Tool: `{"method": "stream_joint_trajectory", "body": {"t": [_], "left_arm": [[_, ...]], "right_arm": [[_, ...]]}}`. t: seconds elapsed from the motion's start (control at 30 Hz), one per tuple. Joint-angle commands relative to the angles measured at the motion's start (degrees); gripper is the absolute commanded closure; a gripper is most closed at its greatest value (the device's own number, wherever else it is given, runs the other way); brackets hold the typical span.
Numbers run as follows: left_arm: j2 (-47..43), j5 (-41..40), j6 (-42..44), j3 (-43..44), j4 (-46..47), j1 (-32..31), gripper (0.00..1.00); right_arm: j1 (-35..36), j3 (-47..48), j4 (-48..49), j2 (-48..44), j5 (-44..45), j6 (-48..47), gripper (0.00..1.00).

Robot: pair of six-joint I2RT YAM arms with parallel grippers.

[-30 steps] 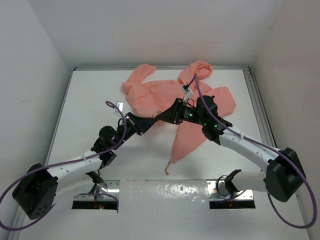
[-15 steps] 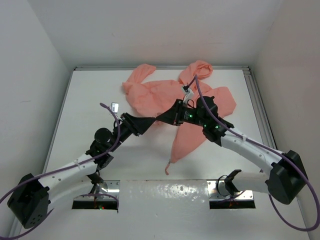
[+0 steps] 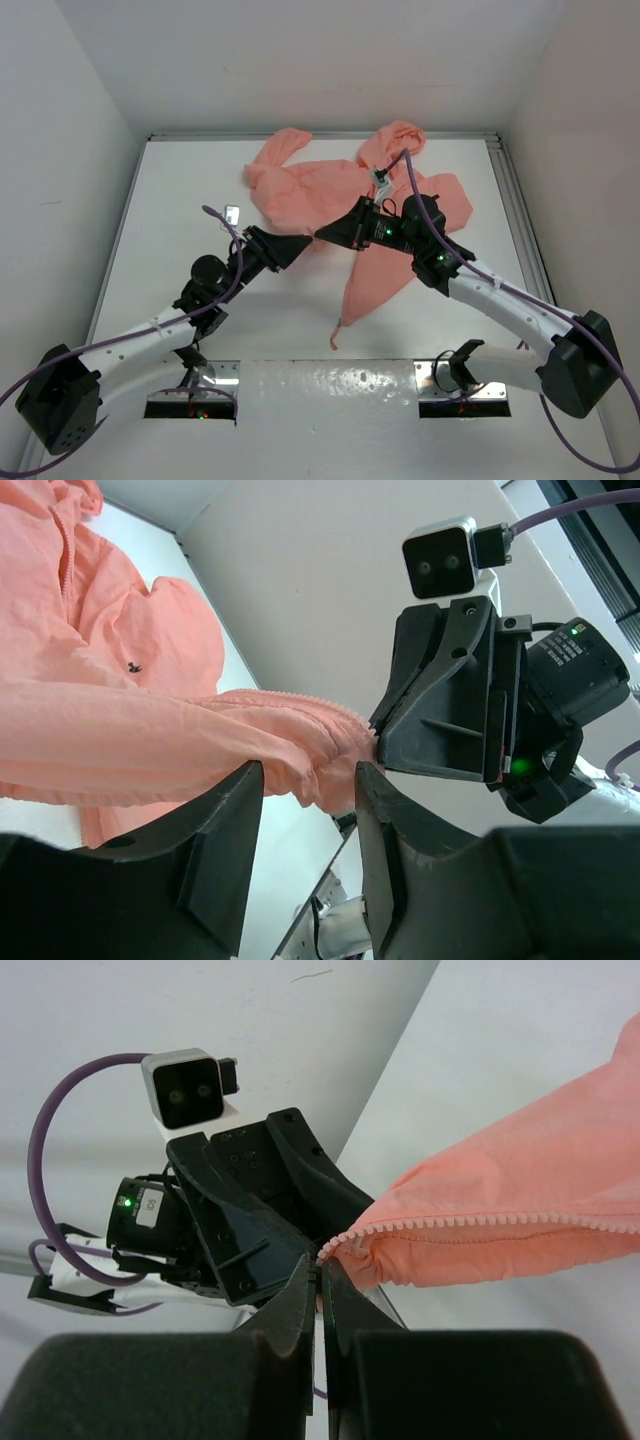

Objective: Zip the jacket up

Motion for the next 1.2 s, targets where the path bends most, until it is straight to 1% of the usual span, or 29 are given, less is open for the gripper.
{"method": "stream_joint_trajectory", "body": {"t": [0.0, 0.07, 0.17, 0.27, 0.37, 0.47, 0.5, 0.57, 0.73, 0.83, 0.87, 0.93, 0.97, 1.03, 1.17], "left_arm": [[-0.64, 1.29, 0.11, 0.46, 2.76, 0.20, 0.61], [0.23, 1.81, -0.85, 0.11, 5.21, 0.20, 0.62], [2.52, 4.54, -1.56, 1.34, 6.54, 0.12, 0.62], [3.49, 4.72, -3.31, 0.28, 9.61, 0.11, 0.66], [4.02, 5.33, -3.06, 1.16, 9.71, 0.11, 0.70], [3.93, 5.25, -3.32, 0.81, 10.41, 0.11, 0.81], [3.76, 4.81, -3.32, 0.90, 10.24, 0.11, 0.89], [3.32, 4.46, -2.44, 1.25, 8.41, 0.11, 0.99], [0.59, 1.91, -0.34, 1.16, 5.68, 0.20, 1.00], [-0.99, 0.68, 1.16, 0.99, 2.87, 0.11, 1.00], [-1.25, -0.46, 1.34, 1.25, 1.99, 0.11, 1.00], [-0.91, -1.17, 2.65, 2.39, -1.60, 0.11, 1.00], [-0.56, -1.61, 3.27, 3.18, -2.15, 0.11, 1.00], [-0.20, -2.48, 3.71, 3.01, -1.81, -0.24, 1.00], [1.03, -3.71, 4.41, 4.15, -3.11, -0.24, 1.00]], "right_arm": [[-0.21, -0.63, 2.74, -1.02, 0.20, 1.56, 1.00], [-0.21, -1.95, 5.54, -0.84, 0.12, 3.41, 1.00], [-0.21, -2.39, 7.40, -1.02, 0.29, 4.29, 1.00], [-0.21, -2.48, 7.76, -0.93, 0.29, 4.55, 1.00], [-0.21, -2.83, 7.76, -0.93, 0.47, 4.56, 1.00], [-0.21, -3.10, 8.45, -0.93, 0.73, 4.82, 1.00], [-0.21, -3.53, 8.72, -1.10, 0.91, 5.08, 1.00], [-0.30, -3.63, 8.11, -1.28, 1.26, 4.82, 1.00], [-0.30, -4.24, 6.62, -2.07, 2.84, 3.68, 1.00], [-0.30, -3.45, 0.31, -3.21, 6.00, 0.61, 1.00], [-0.30, -3.45, -0.06, -3.48, 6.18, 0.08, 0.96], [-0.30, -1.88, -2.51, -3.57, 6.18, -1.06, 0.83], [-0.39, -1.26, -3.40, -3.48, 6.09, -2.55, 0.71], [-0.30, -0.38, -4.55, -2.78, 5.83, -3.18, 0.62], [-0.30, 0.15, -4.37, -2.16, 4.07, -3.18, 0.59]]}}
